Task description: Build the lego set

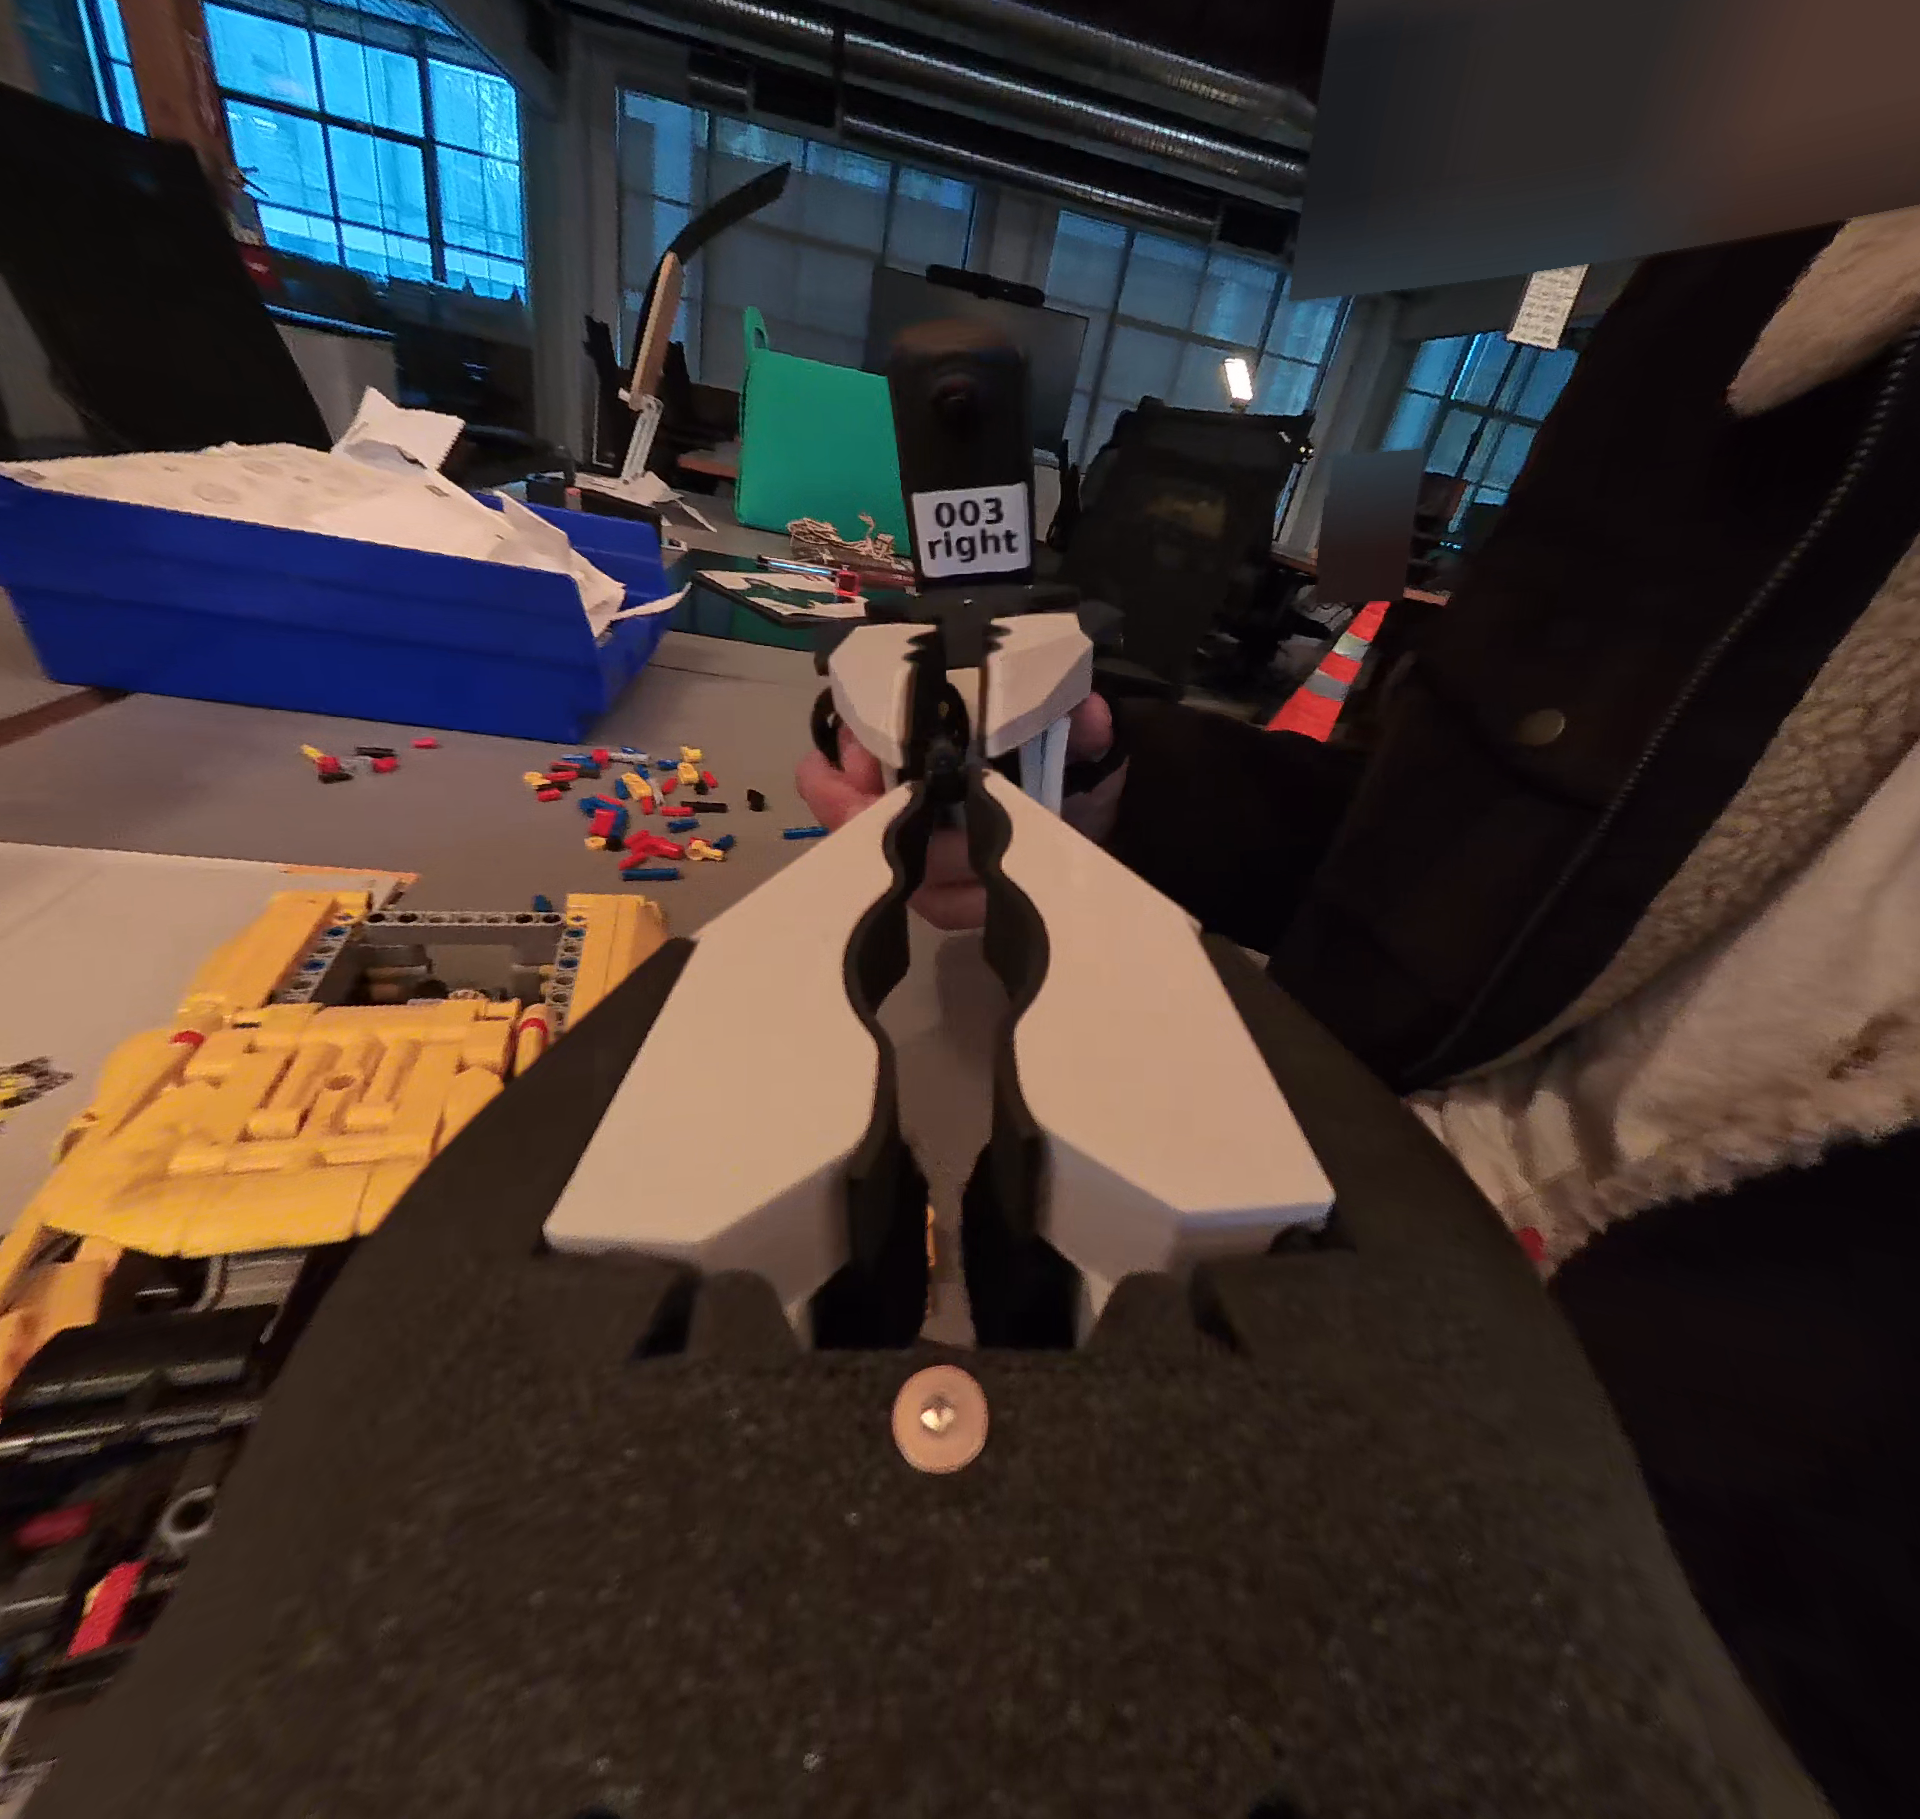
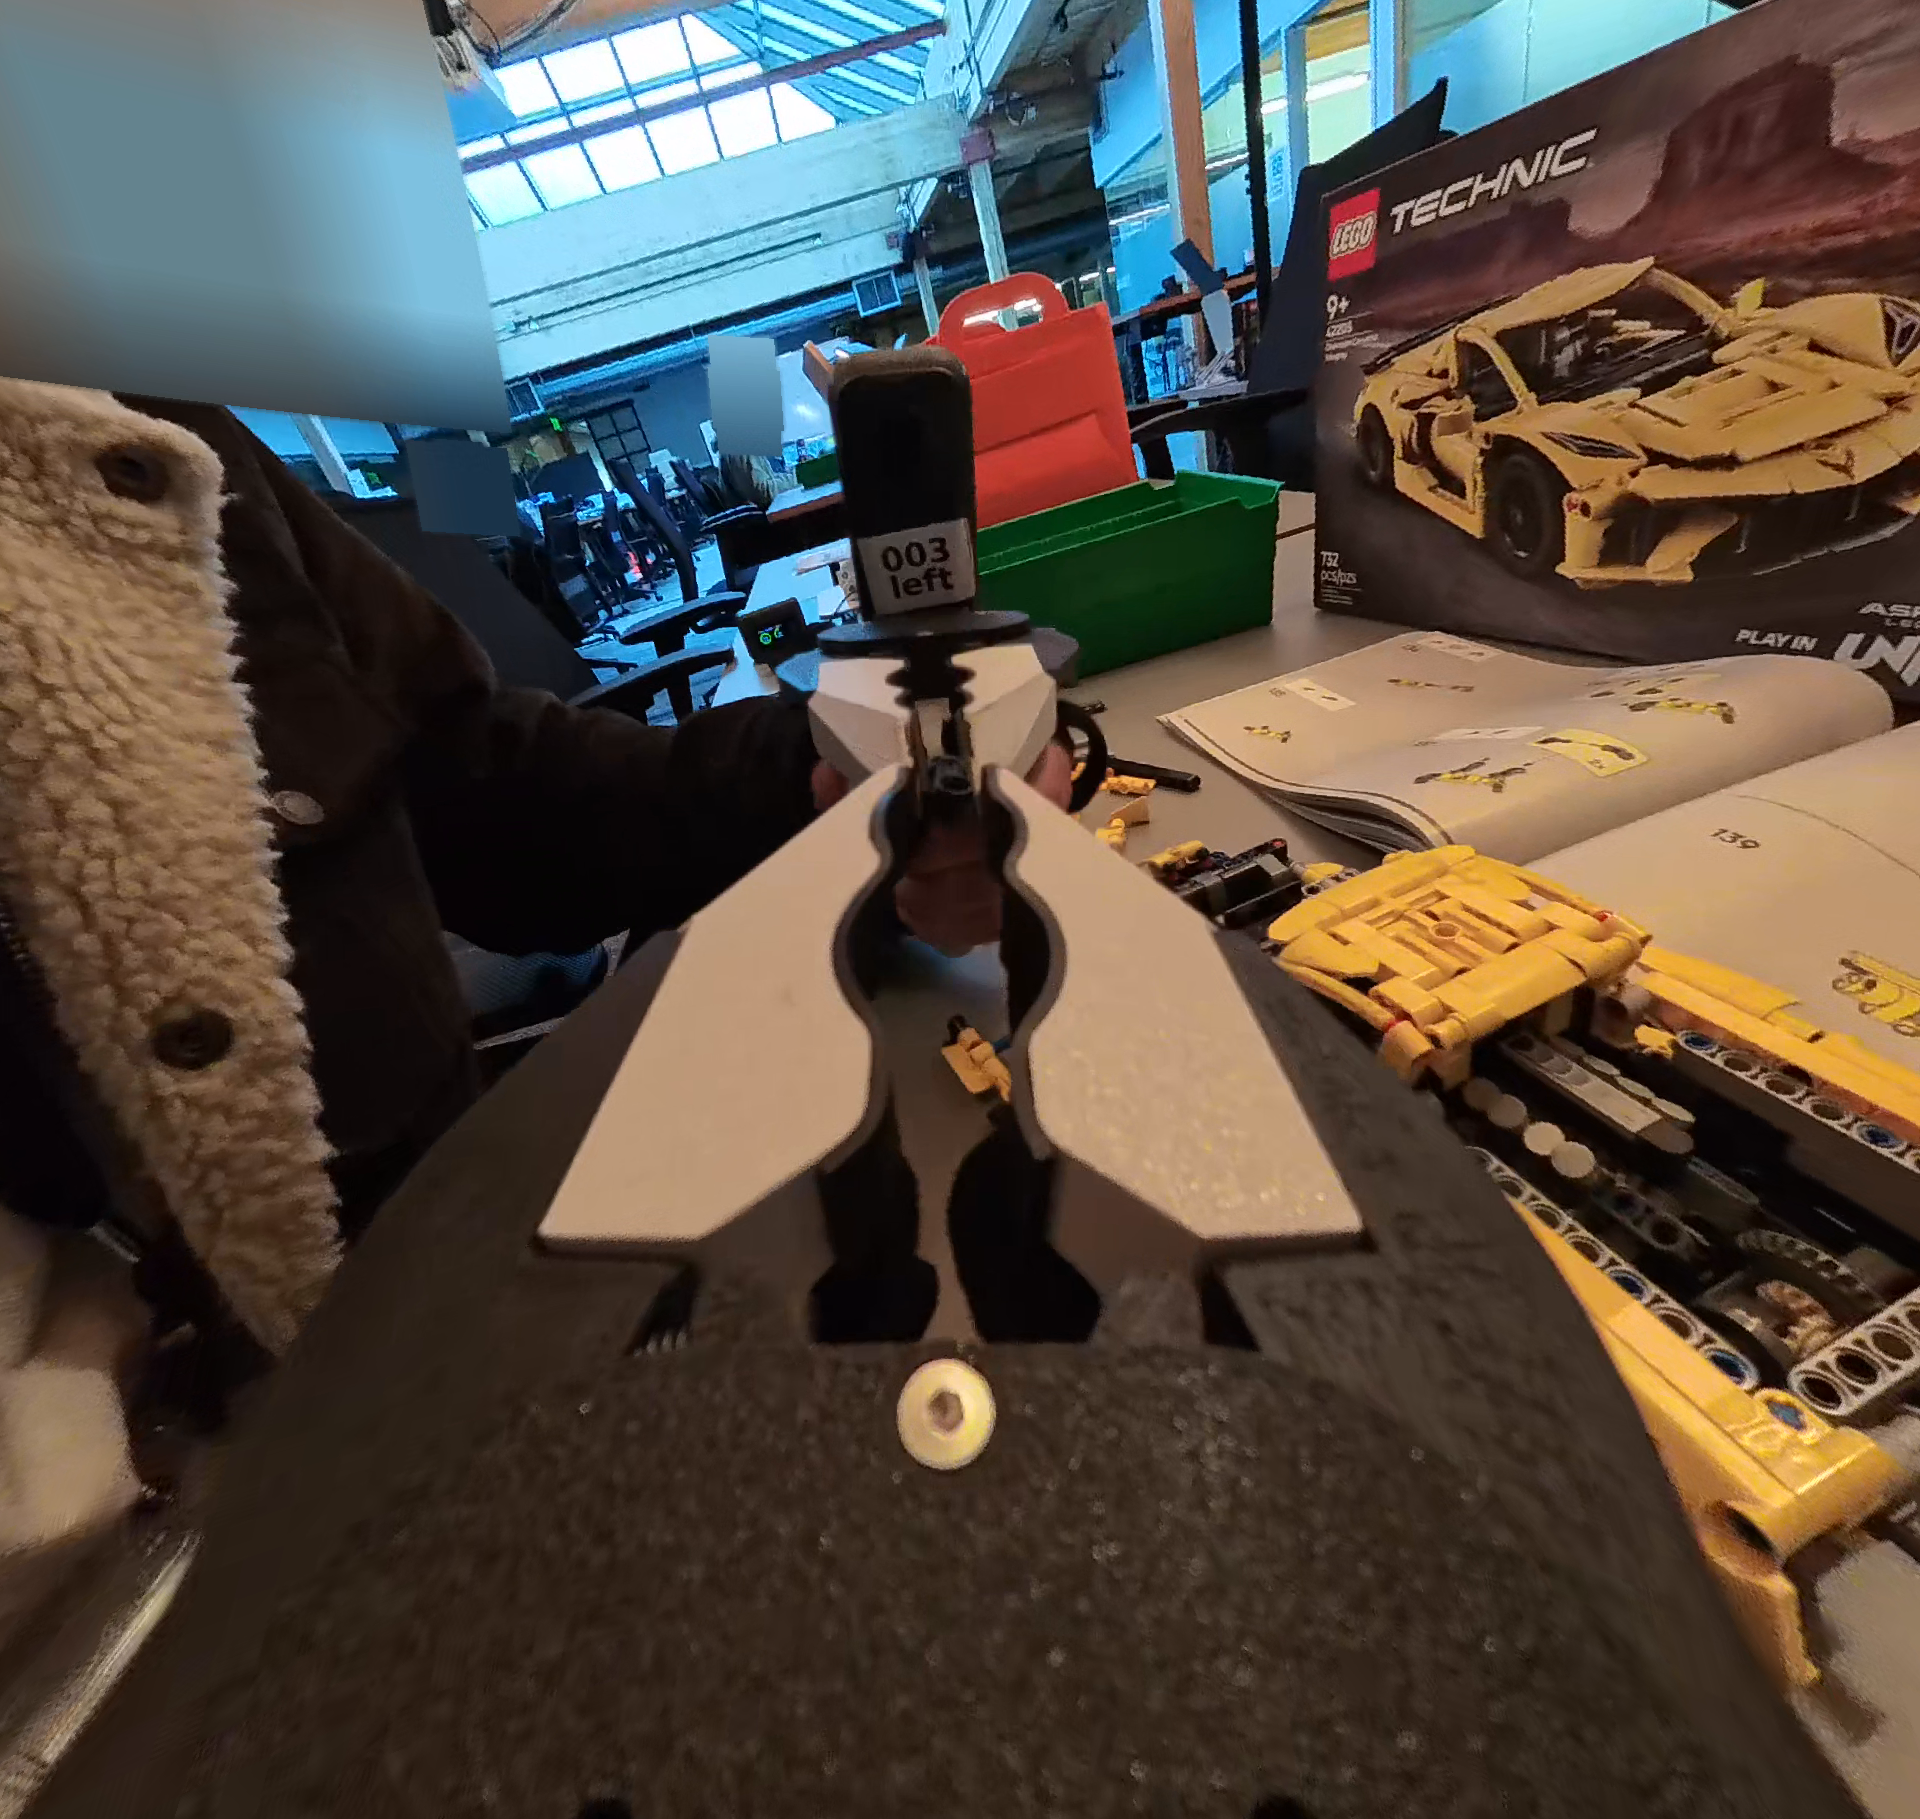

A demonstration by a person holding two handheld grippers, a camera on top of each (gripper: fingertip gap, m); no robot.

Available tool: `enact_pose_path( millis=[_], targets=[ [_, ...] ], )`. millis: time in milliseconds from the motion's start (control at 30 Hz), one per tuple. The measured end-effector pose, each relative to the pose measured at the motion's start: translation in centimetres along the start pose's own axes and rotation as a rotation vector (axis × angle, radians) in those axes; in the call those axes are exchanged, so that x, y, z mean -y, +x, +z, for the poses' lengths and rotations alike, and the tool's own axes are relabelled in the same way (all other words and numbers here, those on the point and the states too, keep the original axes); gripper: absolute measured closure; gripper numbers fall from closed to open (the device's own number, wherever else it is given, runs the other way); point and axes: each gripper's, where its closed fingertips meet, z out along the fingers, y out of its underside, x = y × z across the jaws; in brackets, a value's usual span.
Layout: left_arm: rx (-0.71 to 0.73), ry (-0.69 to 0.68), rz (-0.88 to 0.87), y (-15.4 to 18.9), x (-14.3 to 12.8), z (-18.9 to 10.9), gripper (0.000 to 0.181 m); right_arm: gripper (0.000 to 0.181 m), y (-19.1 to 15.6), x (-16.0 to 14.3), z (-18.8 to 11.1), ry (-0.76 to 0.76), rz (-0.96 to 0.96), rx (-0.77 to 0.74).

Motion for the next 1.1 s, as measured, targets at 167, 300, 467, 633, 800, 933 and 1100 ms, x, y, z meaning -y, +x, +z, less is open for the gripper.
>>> enact_pose_path(
  millis=[167,300,467,633,800,933,1100],
  targets=[
    [0.018,-0.025,0.007,-0.2,-0.5,0.2,0.175,0.175,0.4,-0.5,0.0,-0.029,0.038,-0.009],
    [0.126,-0.100,0.176,-1.2,-1.4,0.3,0.172,0.176,1.4,-1.0,-0.3,-0.049,0.161,-0.010],
    [0.184,-0.143,0.250,-1.6,-1.9,0.5,0.164,0.176,1.9,-1.6,-0.5,-0.070,0.248,-0.008],
    [0.240,-0.209,0.371,-2.1,-2.5,0.4,0.169,0.175,2.1,-2.1,-0.5,-0.086,0.307,-0.001],
    [0.263,-0.243,0.428,-2.4,-3.0,0.4,0.175,0.175,2.4,-2.1,-0.5,-0.082,0.323,-0.006],
    [0.272,-0.211,0.406,-2.5,-2.4,0.3,0.175,0.171,2.5,-1.7,-0.5,-0.058,0.262,-0.031],
    [0.265,-0.166,0.373,-2.5,-1.6,0.1,0.176,0.166,2.3,-1.5,-0.6,-0.044,0.286,-0.012]
  ],
)
